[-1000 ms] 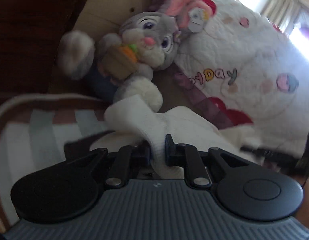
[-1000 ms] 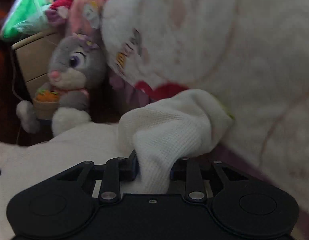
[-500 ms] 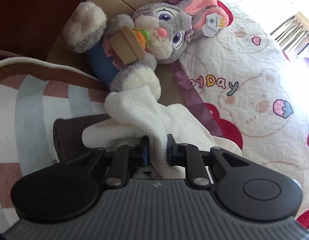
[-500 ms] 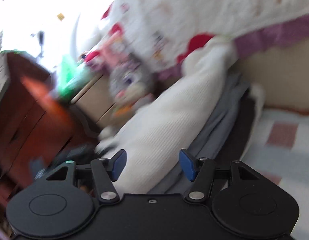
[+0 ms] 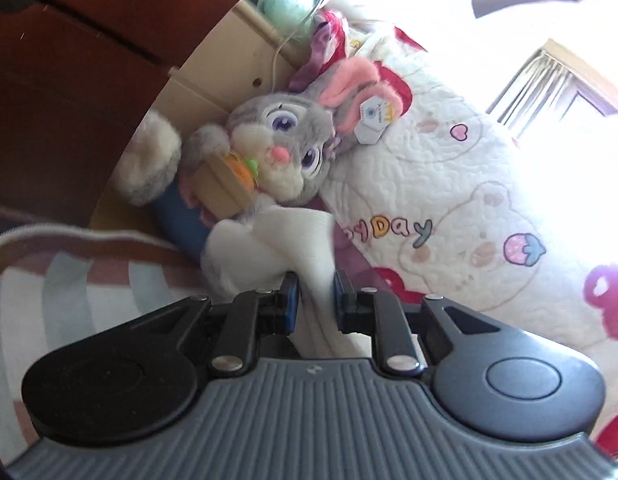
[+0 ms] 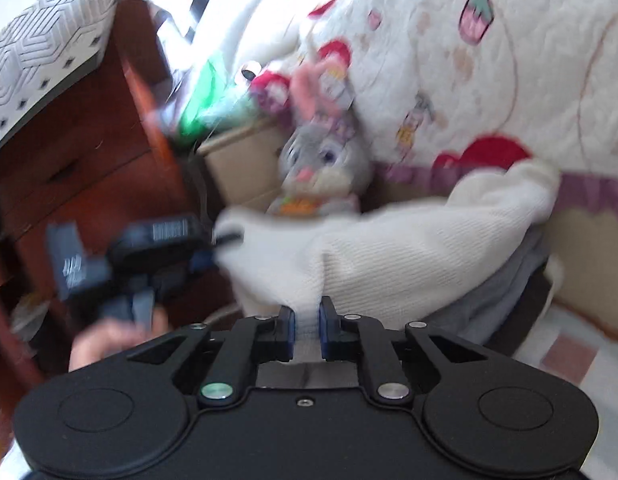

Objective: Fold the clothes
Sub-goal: 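Lower the garment onto the grey clothes stack and open both grippers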

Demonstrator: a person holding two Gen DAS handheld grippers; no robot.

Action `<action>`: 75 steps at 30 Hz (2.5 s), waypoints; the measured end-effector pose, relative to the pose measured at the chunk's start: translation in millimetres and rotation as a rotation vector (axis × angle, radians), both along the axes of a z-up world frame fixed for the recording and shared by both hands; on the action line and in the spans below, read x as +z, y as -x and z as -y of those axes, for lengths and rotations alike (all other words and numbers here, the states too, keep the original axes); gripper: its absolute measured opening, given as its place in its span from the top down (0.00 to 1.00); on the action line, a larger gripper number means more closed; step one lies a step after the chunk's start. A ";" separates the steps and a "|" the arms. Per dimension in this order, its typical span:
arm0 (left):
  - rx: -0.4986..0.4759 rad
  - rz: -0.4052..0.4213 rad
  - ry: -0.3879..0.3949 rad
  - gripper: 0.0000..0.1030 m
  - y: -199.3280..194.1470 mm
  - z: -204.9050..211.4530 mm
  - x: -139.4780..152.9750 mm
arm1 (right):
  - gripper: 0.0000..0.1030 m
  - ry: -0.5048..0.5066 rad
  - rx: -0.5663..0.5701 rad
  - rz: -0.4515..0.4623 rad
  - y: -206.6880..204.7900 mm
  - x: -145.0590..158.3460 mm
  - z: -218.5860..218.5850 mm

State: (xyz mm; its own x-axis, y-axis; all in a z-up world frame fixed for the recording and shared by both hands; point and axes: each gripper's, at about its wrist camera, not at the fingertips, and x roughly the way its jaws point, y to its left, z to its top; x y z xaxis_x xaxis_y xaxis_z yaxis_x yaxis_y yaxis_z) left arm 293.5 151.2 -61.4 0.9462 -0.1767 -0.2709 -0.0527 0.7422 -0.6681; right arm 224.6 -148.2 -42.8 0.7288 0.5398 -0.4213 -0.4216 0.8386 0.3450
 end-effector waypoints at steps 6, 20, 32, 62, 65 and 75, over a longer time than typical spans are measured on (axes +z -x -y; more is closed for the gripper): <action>0.170 -0.220 -0.188 0.84 -5.1 -1.8 -11.4 | 0.51 -0.144 0.002 -0.134 -2.2 -32.8 29.8; -0.292 -0.062 -0.319 0.80 -3.6 86.1 24.4 | 0.29 -0.679 -0.267 -0.330 -155.5 -70.4 173.6; -0.330 -0.111 -0.368 0.82 -5.4 70.4 1.0 | 0.33 0.116 -0.325 -0.074 -229.5 -30.5 127.4; -0.342 -0.270 -0.437 0.69 6.8 82.0 18.9 | 0.30 0.111 -0.188 0.202 -24.8 -20.2 3.4; -0.312 -0.326 -0.489 0.60 17.8 94.1 21.3 | 0.29 0.178 -0.146 0.163 10.7 -30.9 -23.0; -0.279 -0.412 -0.638 0.22 79.4 110.0 50.6 | 0.30 0.218 0.008 -0.088 41.3 -2.8 -6.3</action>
